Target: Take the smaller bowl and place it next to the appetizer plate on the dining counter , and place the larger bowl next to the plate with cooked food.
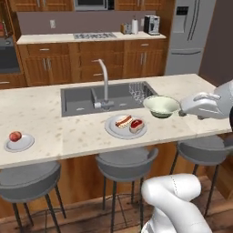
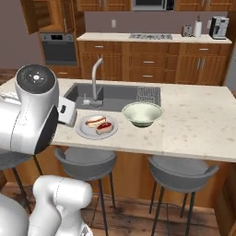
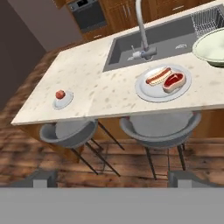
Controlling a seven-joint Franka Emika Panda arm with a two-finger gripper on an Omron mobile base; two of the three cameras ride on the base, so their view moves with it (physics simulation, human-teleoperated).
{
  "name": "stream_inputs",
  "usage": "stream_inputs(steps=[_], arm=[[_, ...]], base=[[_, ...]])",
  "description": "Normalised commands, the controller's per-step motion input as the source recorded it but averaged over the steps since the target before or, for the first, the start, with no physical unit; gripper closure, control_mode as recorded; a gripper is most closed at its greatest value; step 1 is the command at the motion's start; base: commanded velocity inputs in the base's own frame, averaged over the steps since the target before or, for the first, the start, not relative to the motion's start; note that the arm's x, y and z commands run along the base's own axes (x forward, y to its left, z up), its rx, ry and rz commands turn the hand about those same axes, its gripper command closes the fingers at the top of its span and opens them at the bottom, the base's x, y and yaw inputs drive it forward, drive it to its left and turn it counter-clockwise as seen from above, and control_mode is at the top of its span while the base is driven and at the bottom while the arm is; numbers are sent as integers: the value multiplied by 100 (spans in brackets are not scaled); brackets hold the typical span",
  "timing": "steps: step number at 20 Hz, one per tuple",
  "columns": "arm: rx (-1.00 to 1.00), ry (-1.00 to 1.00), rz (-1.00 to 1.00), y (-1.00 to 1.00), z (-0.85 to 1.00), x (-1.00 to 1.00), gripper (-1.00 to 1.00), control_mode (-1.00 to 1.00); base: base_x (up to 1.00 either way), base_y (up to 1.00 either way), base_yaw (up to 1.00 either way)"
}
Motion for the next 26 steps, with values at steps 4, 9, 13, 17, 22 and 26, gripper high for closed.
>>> stream_inputs(steps=[4, 9, 13, 17, 22, 26], arm=[[0, 0, 0, 0, 0, 0, -100, 100], [0, 0, 0, 0, 0, 0, -100, 100], [0, 0, 0, 0, 0, 0, -100, 100], [0, 0, 0, 0, 0, 0, -100, 100], [0, 0, 0, 0, 0, 0, -100, 100], [0, 0, 0, 0, 0, 0, -100, 100]], base=[[-34, 97, 3], [1, 100, 10], [0, 100, 0], [0, 100, 0], [0, 100, 0], [0, 100, 0]])
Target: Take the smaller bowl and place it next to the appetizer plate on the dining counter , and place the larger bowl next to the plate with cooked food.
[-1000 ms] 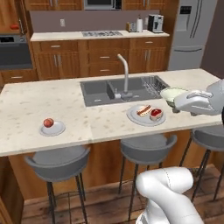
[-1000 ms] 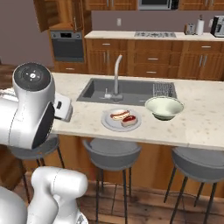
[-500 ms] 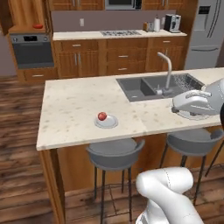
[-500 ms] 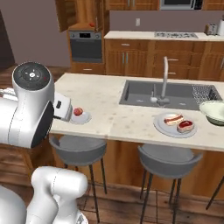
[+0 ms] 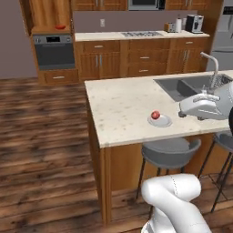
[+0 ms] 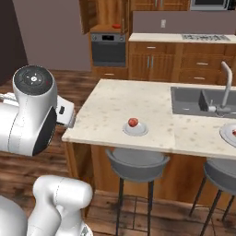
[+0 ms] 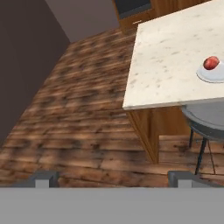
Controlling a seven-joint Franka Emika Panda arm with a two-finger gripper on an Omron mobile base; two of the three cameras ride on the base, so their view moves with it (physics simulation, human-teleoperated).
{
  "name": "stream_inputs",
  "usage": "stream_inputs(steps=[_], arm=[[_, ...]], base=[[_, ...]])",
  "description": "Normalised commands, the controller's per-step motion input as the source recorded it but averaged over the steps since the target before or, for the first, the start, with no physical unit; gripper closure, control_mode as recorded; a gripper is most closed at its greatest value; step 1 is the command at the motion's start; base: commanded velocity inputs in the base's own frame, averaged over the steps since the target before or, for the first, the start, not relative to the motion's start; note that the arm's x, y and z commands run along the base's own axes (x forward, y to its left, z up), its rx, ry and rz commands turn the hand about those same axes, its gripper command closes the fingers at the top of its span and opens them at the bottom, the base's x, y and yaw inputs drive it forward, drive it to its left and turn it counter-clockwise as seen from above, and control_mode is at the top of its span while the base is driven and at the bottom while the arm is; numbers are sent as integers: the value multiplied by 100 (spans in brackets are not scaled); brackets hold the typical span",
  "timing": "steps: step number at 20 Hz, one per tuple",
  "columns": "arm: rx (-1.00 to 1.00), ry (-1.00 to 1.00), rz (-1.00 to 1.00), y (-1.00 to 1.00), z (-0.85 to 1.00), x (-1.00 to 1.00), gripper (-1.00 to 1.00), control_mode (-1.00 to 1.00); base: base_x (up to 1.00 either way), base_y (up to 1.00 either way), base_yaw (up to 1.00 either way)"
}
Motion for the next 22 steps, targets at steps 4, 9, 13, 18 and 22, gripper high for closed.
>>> stream_inputs(steps=[4, 9, 13, 18, 22], arm=[[0, 0, 0, 0, 0, 0, -100, 100], [0, 0, 0, 0, 0, 0, -100, 100], [0, 0, 0, 0, 0, 0, -100, 100], [0, 0, 0, 0, 0, 0, -100, 100], [0, 0, 0, 0, 0, 0, -100, 100]], base=[[1, 100, 0], [28, 100, 0], [96, 95, -3], [100, 49, -12], [100, 18, -15]])
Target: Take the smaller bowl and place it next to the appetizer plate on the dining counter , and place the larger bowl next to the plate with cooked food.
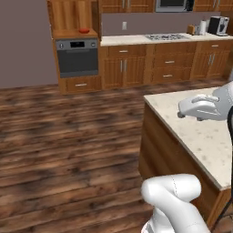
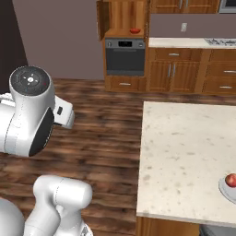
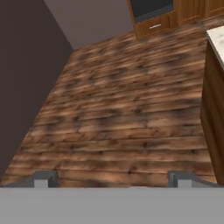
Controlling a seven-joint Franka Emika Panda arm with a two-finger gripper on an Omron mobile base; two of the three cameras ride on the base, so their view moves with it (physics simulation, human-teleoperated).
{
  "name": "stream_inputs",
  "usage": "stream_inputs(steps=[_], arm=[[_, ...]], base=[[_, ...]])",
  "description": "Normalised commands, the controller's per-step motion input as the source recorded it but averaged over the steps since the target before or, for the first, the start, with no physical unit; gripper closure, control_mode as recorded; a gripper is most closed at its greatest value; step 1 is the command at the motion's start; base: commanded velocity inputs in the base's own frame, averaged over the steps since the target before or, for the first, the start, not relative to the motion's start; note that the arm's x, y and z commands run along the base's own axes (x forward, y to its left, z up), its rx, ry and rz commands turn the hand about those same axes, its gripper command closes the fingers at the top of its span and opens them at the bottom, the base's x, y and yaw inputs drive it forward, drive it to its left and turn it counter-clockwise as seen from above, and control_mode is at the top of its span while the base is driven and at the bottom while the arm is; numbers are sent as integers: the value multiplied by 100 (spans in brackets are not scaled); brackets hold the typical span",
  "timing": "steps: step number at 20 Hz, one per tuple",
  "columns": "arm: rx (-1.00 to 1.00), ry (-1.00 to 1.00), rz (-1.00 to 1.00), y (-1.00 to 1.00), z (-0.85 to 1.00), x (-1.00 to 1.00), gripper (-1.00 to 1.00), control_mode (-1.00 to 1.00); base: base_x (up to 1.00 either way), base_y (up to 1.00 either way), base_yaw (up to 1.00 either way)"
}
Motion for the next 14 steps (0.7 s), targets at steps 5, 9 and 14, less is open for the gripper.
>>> stream_inputs(steps=[5, 9, 14], arm=[[0, 0, 0, 0, 0, 0, -100, 100], [0, 0, 0, 0, 0, 0, -100, 100], [0, 0, 0, 0, 0, 0, -100, 100]], base=[[100, 14, -14], [100, 23, -14], [100, 29, -10]])
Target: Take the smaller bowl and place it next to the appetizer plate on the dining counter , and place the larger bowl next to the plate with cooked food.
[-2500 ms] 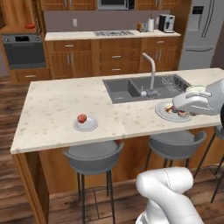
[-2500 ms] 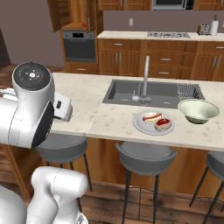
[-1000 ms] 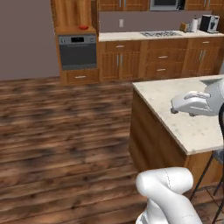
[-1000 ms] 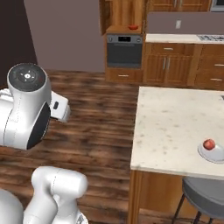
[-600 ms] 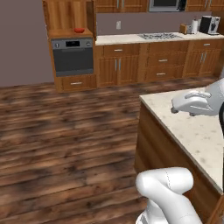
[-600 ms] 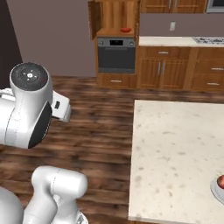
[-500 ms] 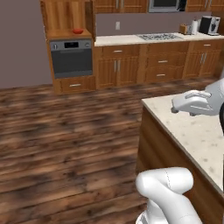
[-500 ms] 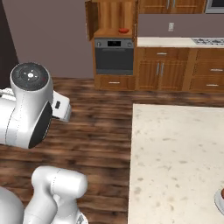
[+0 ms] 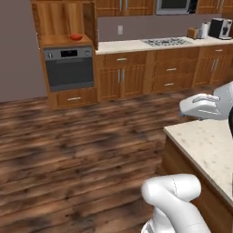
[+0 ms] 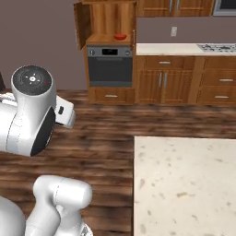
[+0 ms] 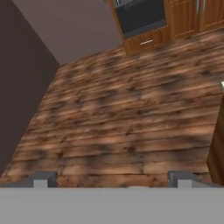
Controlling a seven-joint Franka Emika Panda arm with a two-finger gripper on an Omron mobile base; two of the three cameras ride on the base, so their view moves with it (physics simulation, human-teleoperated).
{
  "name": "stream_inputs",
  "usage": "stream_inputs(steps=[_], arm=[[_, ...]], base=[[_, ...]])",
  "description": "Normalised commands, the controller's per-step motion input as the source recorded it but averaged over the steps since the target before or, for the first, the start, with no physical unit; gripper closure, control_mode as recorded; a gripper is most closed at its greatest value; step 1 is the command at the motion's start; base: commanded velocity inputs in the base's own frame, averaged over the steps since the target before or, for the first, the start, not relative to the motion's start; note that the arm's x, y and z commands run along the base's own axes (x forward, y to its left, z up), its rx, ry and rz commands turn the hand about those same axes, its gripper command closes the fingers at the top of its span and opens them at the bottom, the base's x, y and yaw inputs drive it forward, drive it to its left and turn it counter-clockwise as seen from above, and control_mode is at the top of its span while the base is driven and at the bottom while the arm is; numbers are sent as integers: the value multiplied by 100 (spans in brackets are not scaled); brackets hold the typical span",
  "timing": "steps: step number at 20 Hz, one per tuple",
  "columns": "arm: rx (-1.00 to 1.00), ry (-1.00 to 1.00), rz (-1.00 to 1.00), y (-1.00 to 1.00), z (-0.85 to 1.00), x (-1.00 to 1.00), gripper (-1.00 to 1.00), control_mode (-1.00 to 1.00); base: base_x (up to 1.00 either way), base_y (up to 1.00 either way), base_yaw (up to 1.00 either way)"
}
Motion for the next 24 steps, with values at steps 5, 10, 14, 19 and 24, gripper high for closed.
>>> stream_inputs(steps=[5, 10, 14, 19, 24], arm=[[0, 0, 0, 0, 0, 0, -100, 100], [0, 0, 0, 0, 0, 0, -100, 100], [0, 0, 0, 0, 0, 0, -100, 100], [0, 0, 0, 0, 0, 0, -100, 100], [0, 0, 0, 0, 0, 0, -100, 100]], base=[[100, 41, -7], [100, 58, -10], [100, 64, -3], [100, 54, 0], [100, 31, -2]])
